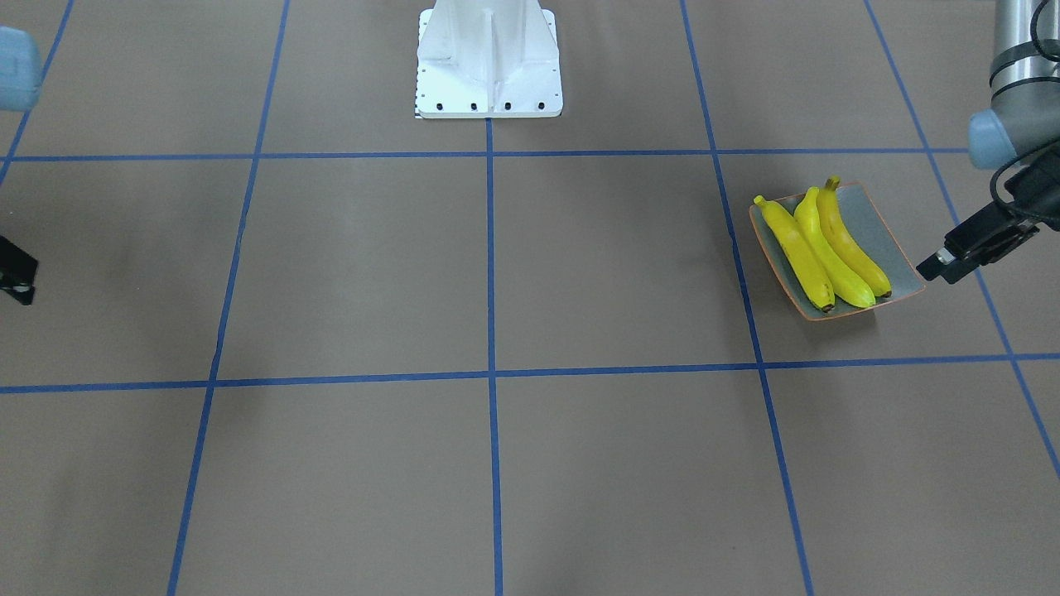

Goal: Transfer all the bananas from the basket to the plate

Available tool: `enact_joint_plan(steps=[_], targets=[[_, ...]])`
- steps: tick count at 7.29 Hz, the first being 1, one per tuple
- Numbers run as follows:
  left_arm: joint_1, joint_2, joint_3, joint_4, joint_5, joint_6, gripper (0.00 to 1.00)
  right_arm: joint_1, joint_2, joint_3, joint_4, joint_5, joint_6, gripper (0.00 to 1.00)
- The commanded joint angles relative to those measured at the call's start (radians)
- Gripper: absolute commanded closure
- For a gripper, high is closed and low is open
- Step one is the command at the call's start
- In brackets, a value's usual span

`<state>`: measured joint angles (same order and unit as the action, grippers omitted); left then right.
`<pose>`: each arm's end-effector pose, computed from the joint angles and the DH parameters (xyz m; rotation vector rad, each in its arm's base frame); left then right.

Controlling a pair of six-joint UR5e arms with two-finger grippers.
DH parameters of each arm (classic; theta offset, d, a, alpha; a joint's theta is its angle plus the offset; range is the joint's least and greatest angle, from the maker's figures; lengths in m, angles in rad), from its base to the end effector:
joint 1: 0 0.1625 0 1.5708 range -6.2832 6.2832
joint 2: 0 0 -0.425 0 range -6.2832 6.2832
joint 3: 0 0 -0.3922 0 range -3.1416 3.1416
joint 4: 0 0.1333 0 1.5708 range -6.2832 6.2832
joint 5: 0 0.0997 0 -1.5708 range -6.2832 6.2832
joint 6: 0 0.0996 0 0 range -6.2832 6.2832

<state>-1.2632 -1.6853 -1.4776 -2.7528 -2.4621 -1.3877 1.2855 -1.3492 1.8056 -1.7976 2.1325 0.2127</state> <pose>0.1087 -0.5267 0.5058 0.1556 1.3438 -0.3767 -0.0811 -0.5616 0.4637 0.0789 -0.5974 -0.1349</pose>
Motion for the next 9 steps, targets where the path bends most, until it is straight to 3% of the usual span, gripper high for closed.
enact_joint_plan(steps=[1, 3, 5, 9], targets=[[-0.002, 0.001, 0.002, 0.021, 0.011, 0.033, 0.0, 0.23, -0.088, -0.092, 0.0, 0.003, -0.398, 0.0], [0.004, -0.002, 0.003, 0.021, 0.049, 0.033, 0.0, 0.305, -0.135, -0.214, 0.003, -0.017, -0.699, 0.0], [0.008, -0.002, 0.006, 0.021, 0.051, 0.036, 0.0, 0.301, -0.126, -0.332, 0.001, -0.124, -0.719, 0.0], [0.031, -0.039, 0.013, 0.019, 0.089, 0.036, 0.0, 0.295, -0.214, -0.417, 0.003, -0.195, -0.815, 0.0]])
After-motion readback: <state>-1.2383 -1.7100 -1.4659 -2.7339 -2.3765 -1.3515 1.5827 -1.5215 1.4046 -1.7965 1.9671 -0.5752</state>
